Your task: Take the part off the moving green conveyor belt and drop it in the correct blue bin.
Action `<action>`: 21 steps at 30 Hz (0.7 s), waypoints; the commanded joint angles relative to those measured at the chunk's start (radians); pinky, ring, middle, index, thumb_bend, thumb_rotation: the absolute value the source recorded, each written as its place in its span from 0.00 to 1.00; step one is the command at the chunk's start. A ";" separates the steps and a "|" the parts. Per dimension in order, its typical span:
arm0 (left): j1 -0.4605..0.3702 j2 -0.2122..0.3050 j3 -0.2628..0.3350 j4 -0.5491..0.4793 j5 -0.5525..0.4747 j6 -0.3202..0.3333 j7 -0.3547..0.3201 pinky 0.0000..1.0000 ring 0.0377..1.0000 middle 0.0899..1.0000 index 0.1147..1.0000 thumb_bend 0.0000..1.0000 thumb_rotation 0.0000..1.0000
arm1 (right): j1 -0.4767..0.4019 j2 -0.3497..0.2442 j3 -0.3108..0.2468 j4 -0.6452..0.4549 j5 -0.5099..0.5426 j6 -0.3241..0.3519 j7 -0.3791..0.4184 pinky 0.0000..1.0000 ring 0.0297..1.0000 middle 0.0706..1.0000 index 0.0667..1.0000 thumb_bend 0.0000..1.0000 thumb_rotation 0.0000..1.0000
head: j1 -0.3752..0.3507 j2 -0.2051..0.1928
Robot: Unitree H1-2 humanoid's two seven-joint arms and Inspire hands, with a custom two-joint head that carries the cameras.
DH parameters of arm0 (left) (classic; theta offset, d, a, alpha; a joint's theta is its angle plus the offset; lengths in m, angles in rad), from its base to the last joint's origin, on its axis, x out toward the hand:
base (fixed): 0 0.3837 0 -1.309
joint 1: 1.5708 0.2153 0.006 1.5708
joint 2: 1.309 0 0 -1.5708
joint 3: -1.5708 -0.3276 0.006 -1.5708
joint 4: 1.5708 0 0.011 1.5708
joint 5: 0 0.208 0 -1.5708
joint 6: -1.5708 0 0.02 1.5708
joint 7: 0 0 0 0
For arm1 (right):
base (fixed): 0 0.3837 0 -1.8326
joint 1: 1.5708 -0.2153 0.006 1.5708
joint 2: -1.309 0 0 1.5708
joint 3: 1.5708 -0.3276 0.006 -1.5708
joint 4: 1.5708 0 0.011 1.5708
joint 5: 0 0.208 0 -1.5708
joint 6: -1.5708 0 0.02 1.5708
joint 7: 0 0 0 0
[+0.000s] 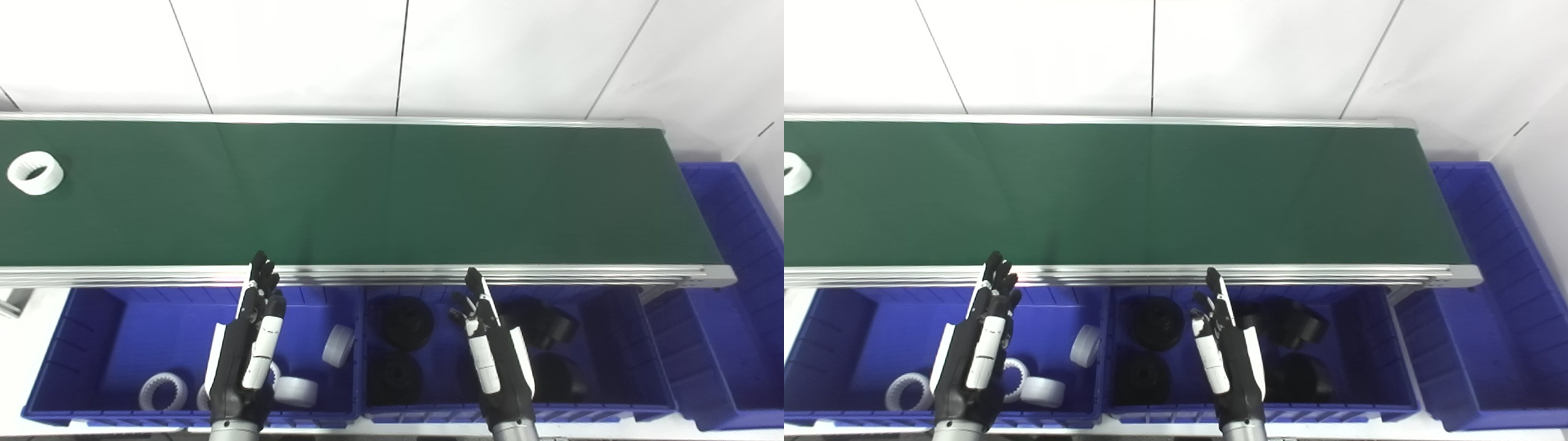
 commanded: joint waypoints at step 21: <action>0.000 0.000 -0.007 -0.015 -0.030 -0.032 -0.025 1.00 1.00 1.00 1.00 0.55 0.75 | -0.004 0.006 0.002 -0.009 0.004 -0.057 0.006 0.85 0.92 1.00 1.00 0.76 0.97 | 0.000 -0.002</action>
